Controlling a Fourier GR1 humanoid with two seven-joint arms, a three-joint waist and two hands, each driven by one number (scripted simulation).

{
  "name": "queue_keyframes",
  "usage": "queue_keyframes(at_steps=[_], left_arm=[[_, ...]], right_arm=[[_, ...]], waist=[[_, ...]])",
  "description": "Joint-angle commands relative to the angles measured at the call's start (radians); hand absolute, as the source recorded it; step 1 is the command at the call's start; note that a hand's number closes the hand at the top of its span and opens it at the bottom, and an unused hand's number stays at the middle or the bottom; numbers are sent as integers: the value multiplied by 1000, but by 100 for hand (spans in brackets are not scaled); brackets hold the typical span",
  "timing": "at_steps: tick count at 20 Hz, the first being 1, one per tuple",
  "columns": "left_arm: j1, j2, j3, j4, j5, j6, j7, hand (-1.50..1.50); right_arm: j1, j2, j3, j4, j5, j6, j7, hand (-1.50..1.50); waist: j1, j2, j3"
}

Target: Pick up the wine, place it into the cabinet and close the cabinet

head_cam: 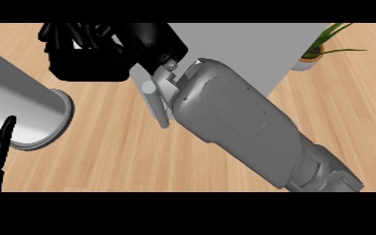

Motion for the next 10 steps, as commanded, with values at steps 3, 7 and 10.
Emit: queue_keyframes(at_steps=[3, 7, 10], left_arm=[[-30, -9, -5, -5, -18, 23, 18, -150], [-23, -8, -2, -13, -16, 9, 18, -150], [-31, -5, -8, -20, -7, 28, 50, -150]], right_arm=[[-4, -91, -93, 174, 29, 17, -89, 150], [11, -121, -65, 217, 56, 34, -131, 150], [24, -116, -55, 233, 57, 50, -167, 150]], waist=[[-18, 33, 19], [-20, 32, 18], [-29, 32, 19]])
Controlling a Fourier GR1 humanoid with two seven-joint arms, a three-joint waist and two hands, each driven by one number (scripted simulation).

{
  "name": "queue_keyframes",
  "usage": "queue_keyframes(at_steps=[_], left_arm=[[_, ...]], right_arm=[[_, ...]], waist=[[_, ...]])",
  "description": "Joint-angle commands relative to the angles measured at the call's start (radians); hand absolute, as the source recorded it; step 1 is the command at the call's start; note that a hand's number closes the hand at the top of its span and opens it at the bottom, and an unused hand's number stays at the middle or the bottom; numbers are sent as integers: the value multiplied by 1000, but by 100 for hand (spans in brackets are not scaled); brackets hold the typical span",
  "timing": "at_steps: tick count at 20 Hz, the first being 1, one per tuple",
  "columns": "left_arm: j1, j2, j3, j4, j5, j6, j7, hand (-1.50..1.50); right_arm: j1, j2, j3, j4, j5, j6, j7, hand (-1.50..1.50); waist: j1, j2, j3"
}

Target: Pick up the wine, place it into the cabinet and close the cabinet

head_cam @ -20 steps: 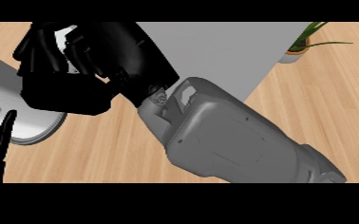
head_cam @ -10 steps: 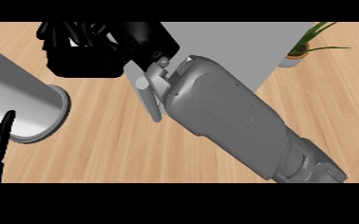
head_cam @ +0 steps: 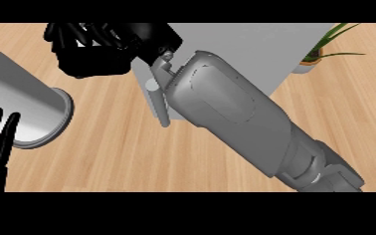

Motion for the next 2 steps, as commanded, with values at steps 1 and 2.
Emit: queue_keyframes(at_steps=[1, 2], left_arm=[[-3, 1, 10, -7, 7, 1, 10, -150], [-23, 14, 28, -13, 20, 0, 26, -150]], right_arm=[[43, -120, -81, 126, 25, -28, -7, 150], [63, -105, -62, 136, 38, -25, -49, 150]], waist=[[-33, 43, 38], [-35, 46, 38]])
